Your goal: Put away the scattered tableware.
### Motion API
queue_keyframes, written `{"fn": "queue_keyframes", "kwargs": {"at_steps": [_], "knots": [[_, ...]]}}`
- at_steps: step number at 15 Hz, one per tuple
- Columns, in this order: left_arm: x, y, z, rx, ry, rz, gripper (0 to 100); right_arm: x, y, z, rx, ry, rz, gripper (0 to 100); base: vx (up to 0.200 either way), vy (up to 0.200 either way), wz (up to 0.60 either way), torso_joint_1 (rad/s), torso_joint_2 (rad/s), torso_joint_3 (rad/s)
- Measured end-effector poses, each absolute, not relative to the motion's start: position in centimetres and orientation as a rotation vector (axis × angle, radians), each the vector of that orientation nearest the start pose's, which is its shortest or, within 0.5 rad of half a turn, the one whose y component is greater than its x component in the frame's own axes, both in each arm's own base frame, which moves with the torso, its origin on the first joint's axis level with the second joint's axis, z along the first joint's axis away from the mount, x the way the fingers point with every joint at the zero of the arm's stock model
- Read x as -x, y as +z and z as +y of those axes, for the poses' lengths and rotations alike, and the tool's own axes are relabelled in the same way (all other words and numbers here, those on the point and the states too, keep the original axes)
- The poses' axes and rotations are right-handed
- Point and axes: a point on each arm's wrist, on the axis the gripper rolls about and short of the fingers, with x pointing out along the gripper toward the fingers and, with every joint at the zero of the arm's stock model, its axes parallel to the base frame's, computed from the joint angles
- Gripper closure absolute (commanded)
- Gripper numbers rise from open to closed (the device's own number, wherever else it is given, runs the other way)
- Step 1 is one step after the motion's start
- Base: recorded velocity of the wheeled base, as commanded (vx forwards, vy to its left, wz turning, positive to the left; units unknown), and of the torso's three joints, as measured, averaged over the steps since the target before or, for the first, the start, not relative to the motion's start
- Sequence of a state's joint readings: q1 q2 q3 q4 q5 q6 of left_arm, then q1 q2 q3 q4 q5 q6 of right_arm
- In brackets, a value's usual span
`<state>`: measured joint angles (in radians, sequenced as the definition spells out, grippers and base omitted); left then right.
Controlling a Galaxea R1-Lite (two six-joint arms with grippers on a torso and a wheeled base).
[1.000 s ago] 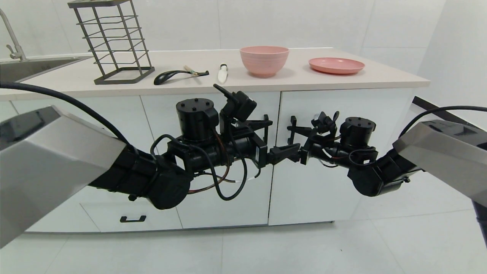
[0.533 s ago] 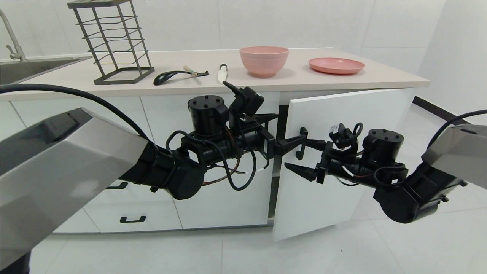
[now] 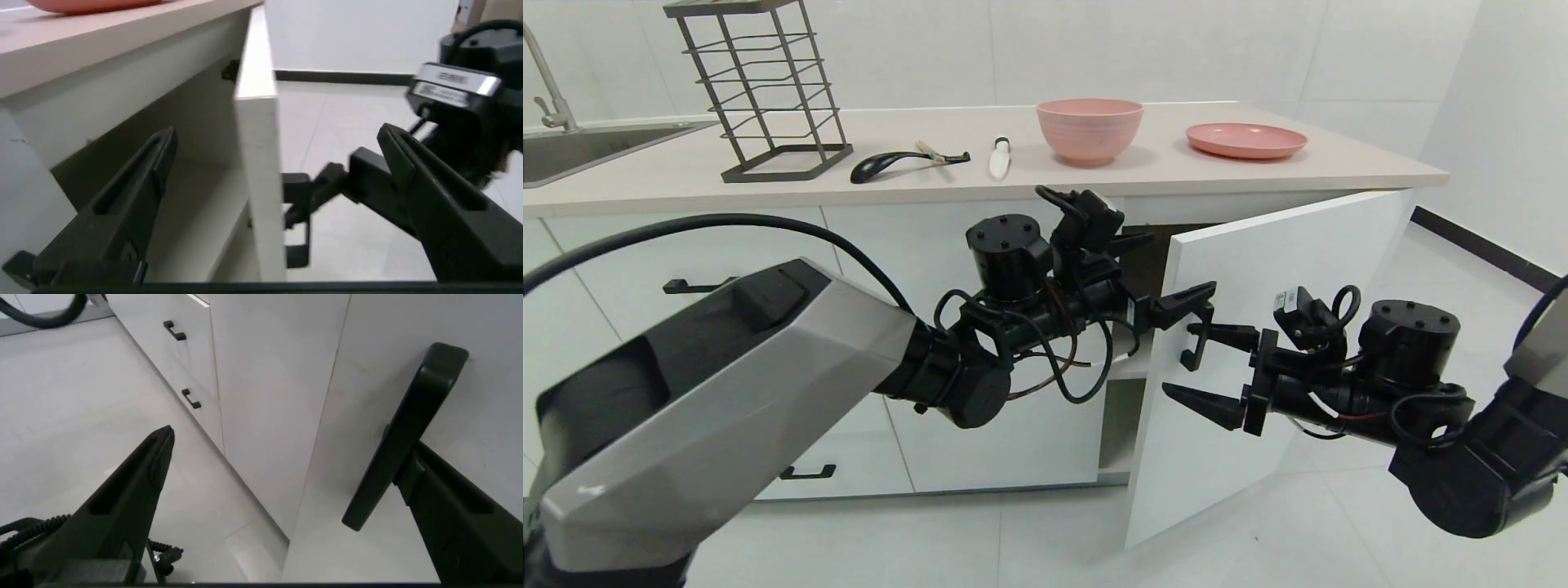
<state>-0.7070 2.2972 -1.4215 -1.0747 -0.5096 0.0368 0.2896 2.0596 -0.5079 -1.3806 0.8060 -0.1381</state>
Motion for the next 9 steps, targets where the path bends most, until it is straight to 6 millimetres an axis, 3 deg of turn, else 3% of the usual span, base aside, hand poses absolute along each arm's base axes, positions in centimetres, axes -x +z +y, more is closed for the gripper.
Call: {"fn": "queue_keyframes", "kwargs": {"at_steps": [5, 9], "knots": [[-33.8, 14.0, -33.5, -0.001, -1.277, -0.231, 0, -30.3, 7.3, 9.7, 0.081, 1.09, 0.09, 0, 0.0, 0.0, 0.0, 0.0, 0.0, 0.0], [-33.9, 13.6, -33.8, 0.0, -1.277, -0.23, 0, -31.3, 6.9, 7.9, 0.08, 1.017, 0.098, 0, 0.0, 0.0, 0.0, 0.0, 0.0, 0.0]]}}
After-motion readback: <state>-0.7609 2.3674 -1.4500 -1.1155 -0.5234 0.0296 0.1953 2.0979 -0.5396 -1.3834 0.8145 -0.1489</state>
